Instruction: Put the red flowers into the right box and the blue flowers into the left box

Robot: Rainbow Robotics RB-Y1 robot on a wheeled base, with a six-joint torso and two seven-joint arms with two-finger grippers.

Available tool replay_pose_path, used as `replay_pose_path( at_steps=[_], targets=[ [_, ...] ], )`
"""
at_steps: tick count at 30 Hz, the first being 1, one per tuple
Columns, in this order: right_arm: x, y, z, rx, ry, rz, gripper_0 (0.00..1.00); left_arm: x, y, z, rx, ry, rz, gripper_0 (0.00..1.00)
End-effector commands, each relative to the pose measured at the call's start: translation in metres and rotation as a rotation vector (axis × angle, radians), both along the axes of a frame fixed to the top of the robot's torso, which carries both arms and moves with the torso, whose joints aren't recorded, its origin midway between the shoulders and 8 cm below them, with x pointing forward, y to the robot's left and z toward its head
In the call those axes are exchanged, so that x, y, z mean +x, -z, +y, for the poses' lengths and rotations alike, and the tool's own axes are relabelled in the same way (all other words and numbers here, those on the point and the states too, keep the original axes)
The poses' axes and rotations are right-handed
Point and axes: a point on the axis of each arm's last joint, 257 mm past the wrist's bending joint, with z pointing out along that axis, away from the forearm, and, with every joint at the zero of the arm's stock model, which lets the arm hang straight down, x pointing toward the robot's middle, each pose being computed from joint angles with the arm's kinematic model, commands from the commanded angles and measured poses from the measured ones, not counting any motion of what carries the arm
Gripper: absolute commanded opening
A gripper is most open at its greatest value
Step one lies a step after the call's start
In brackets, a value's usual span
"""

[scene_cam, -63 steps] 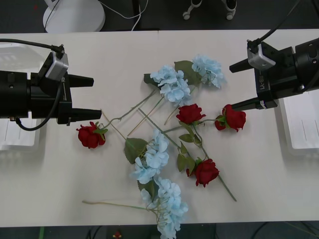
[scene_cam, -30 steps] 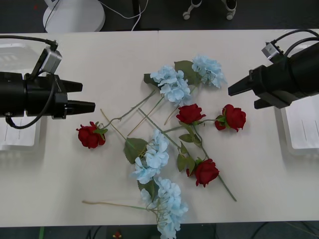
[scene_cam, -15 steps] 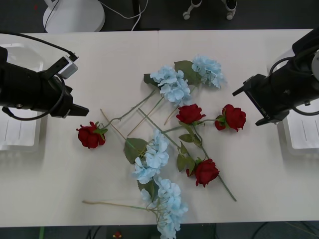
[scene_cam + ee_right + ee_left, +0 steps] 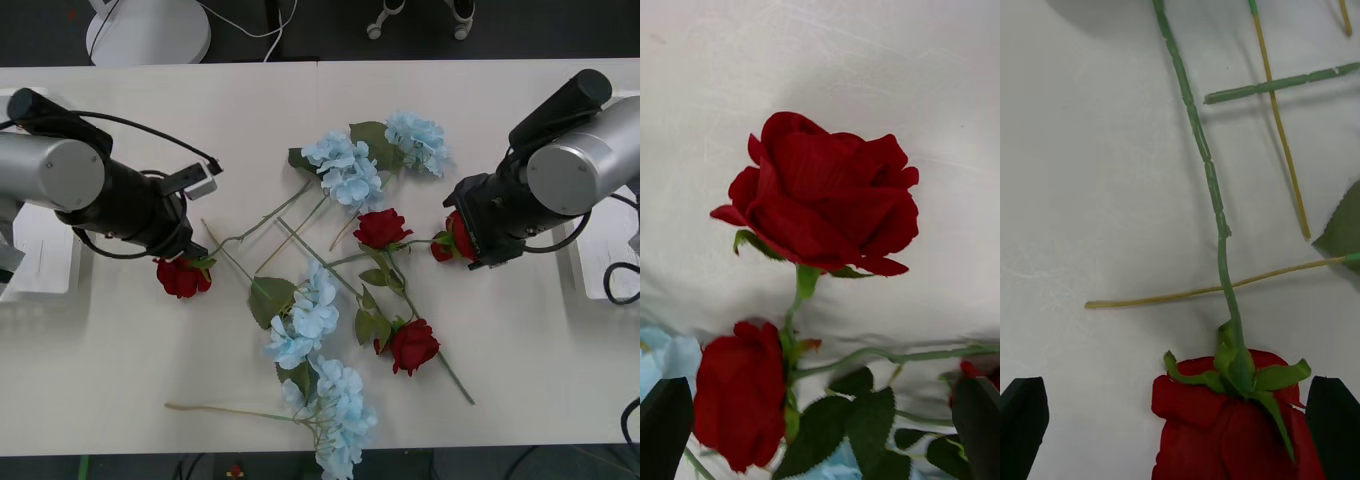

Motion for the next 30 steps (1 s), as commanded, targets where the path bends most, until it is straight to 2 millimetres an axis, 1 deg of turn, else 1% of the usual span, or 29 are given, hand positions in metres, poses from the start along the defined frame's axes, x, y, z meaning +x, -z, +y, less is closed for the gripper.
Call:
replay_pose_path(
  at_steps=[1,4,5,7,8,10,12,13,14,17,20,22,23,27,30],
  targets=[
    [0.019,-0.004,0.022,0.033,0.061,-0.033,1.0,0.009,-0.002,-0.023,0.027,0.015,-0.006,0.93],
    [0.02,0.005,0.02,0.019,0.075,-0.022,1.0,0.009,0.006,-0.024,0.021,0.007,0.013,0.91],
    [0.019,0.009,0.021,0.016,0.076,-0.014,1.0,0.01,0.007,-0.025,0.021,0.006,0.015,0.88],
    [0.019,0.018,0.021,0.004,0.08,-0.008,1.0,0.012,0.011,-0.026,0.027,0.003,0.012,0.76],
    [0.02,0.02,0.021,0.003,0.084,-0.008,1.0,0.012,0.013,-0.026,0.029,0.001,0.015,0.73],
    [0.022,0.024,0.023,0.004,0.089,-0.01,1.0,0.012,0.019,-0.026,0.033,-0.001,0.019,0.68],
    [0.027,0.029,0.024,0.007,0.105,-0.021,1.0,0.011,0.024,-0.028,0.034,-0.002,0.026,0.6],
    [0.029,0.031,0.023,0.006,0.11,-0.022,1.0,0.011,0.025,-0.029,0.033,-0.003,0.029,0.59],
    [0.03,0.036,0.024,0.002,0.116,-0.023,1.0,0.01,0.026,-0.031,0.031,-0.001,0.031,0.55],
    [0.034,0.043,0.028,-0.006,0.116,-0.034,1.0,0.01,0.027,-0.035,0.03,0.001,0.031,0.46],
    [0.035,0.048,0.032,-0.012,0.109,-0.046,1.0,0.011,0.028,-0.039,0.028,0.002,0.031,0.26],
    [0.036,0.049,0.035,-0.007,0.107,-0.05,1.0,0.009,0.033,-0.039,0.031,-0.002,0.041,0.06],
    [0.035,0.05,0.037,-0.004,0.108,-0.05,1.0,0.009,0.034,-0.04,0.031,-0.004,0.043,0.01],
    [0.039,0.054,0.044,0.019,0.113,-0.058,1.0,0.009,0.037,-0.039,0.033,-0.015,0.047,0.0],
    [0.041,0.06,0.046,0.024,0.121,-0.061,1.0,0.009,0.037,-0.038,0.01,-0.058,0.065,0.0]
  ],
)
